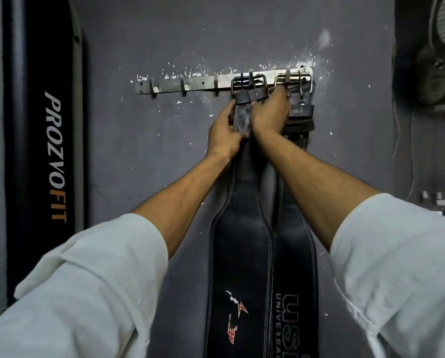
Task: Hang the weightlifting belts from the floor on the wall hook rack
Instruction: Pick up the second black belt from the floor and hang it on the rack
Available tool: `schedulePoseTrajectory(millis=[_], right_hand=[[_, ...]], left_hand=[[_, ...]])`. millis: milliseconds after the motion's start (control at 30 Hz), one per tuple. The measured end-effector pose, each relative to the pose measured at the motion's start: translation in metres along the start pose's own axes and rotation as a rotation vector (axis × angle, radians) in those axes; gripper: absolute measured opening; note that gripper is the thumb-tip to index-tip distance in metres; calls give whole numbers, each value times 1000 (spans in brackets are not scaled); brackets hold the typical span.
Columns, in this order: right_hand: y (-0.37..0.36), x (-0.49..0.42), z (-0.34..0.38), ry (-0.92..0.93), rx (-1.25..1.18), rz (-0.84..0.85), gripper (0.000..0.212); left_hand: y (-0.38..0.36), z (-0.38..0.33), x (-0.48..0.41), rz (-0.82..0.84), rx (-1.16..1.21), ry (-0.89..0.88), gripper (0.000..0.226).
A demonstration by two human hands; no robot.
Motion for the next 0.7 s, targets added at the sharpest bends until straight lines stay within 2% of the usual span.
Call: schedulePoseTrajectory(millis=[133,200,367,467,600,700], right_hand=[[12,48,-25,107,-5,88,56],[24,80,-46,99,13,135,65],[59,165,-106,-111,55,292,43],[81,195,-123,-150,52,338,37],[109,220,-135,-244,46,374,58],[128,257,-156,-310,98,399,66]], left_hand=[[6,17,50,45,-48,-24,82],[12,31,77,85,-107,-3,80],[22,70,151,234,-148,127,82],[27,82,179,254,-188,113,92],[32,81,207,189,-165,195,92],[35,95,252,180,-138,247,100]])
Point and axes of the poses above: each hand's wrist, its own x-axis away from the middle knuckle, its own y-axis out of the back of the hand, z = x × y, the point moved 3 cm from there along -x, towards the middle knuckle, and after that the axes turned 2 degrees about -x, right-handed, at the moved point
